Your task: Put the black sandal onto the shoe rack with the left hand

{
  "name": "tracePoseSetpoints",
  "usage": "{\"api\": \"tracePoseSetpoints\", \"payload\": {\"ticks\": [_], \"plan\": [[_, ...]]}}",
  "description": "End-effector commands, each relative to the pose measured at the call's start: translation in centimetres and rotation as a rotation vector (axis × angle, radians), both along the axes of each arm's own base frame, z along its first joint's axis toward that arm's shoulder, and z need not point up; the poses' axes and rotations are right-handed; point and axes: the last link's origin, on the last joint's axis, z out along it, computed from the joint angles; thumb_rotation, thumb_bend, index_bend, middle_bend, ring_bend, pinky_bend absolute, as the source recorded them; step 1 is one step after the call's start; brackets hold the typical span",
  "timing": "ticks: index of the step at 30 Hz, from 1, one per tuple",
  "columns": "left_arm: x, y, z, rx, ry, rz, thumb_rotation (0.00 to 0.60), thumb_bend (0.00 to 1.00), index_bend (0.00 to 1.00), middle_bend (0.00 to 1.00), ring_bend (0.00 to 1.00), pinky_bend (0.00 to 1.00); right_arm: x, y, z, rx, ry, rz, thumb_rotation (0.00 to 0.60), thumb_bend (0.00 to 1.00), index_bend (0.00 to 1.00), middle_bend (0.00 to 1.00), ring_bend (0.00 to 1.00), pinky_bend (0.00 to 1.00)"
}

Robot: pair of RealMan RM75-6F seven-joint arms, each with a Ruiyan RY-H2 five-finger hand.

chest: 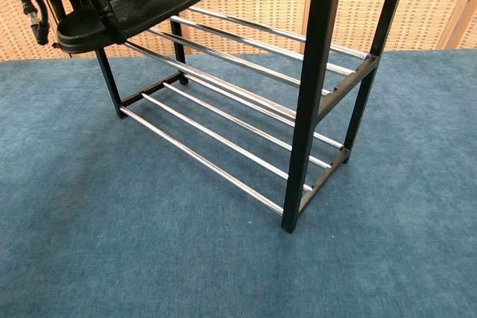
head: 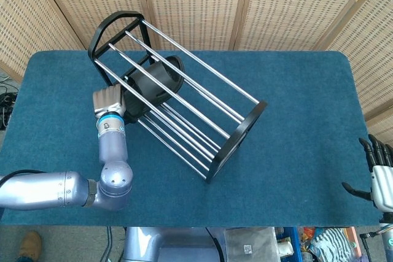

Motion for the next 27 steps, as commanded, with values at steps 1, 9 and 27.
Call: {"api": "tracePoseSetpoints", "payload": {"ticks": [1, 9, 27], "plan": [[0.34, -0.08, -0.12, -0.011, 0.005, 0.004, 0.6, 0.54, 0.67, 0.51, 0.47, 0.59, -0.03, 0.0, 0.06, -0.001, -0.001, -0.001, 0.6, 0.0, 0.0, 0.0, 0.0, 0.0], [0.88, -0.28, -0.3, -0.027, -0.033, 0.003, 0.6, 0.54, 0.32, 0.15, 0.21, 0.45, 0.01, 0.18, 0.24, -0.005, -0.007, 0.003, 0.6, 0.0, 0.0, 0.0, 0.0, 0.0], [1.0, -0.38, -0.1, -0.004, -0.093, -0.076, 0.6, 0.54, 0.0, 0.0, 0.0, 0.03, 0.12, 0.36, 0.39, -0.006, -0.013, 0.007, 0.6, 0.0, 0.0, 0.0, 0.0, 0.0]]}}
